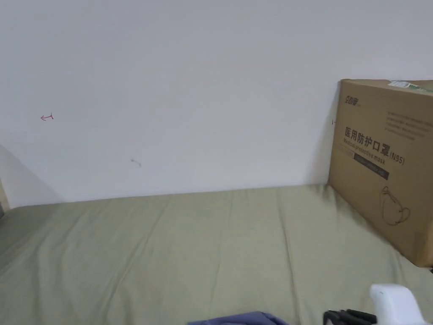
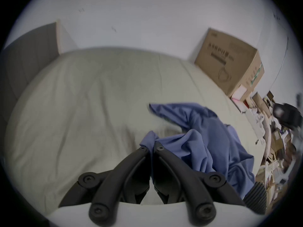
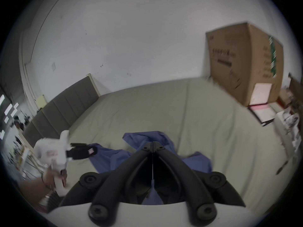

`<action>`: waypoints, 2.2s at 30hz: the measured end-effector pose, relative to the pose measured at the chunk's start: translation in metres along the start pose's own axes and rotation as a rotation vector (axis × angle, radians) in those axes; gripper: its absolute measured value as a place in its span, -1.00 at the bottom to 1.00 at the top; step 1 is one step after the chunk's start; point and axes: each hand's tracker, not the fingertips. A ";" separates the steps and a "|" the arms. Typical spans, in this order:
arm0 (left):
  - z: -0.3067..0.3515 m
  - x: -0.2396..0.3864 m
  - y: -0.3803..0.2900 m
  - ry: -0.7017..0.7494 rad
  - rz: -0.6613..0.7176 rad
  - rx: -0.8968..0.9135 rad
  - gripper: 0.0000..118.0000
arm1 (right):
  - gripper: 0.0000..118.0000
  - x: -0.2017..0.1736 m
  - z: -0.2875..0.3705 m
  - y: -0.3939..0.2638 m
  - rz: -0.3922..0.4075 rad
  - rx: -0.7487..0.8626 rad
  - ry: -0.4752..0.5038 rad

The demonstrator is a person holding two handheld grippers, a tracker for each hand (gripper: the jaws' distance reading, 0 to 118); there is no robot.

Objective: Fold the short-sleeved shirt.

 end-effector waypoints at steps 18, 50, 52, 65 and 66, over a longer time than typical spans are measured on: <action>0.049 -0.037 -0.043 0.065 0.143 -0.108 -0.96 | -0.95 0.053 -0.192 0.010 -0.061 -0.545 -0.102; 0.212 -0.024 0.282 0.127 0.047 0.549 -0.96 | -0.95 0.001 0.105 0.291 0.022 0.222 -0.058; 0.203 -0.026 0.289 0.161 0.048 0.573 -0.96 | -0.95 -0.007 0.089 0.303 0.038 0.237 -0.067; 0.188 -0.058 0.281 0.325 0.040 0.787 -0.96 | -0.95 -0.045 -0.012 0.318 0.089 0.330 -0.035; 0.188 -0.061 0.277 0.327 0.036 0.785 -0.96 | -0.95 -0.046 -0.018 0.314 0.095 0.324 -0.037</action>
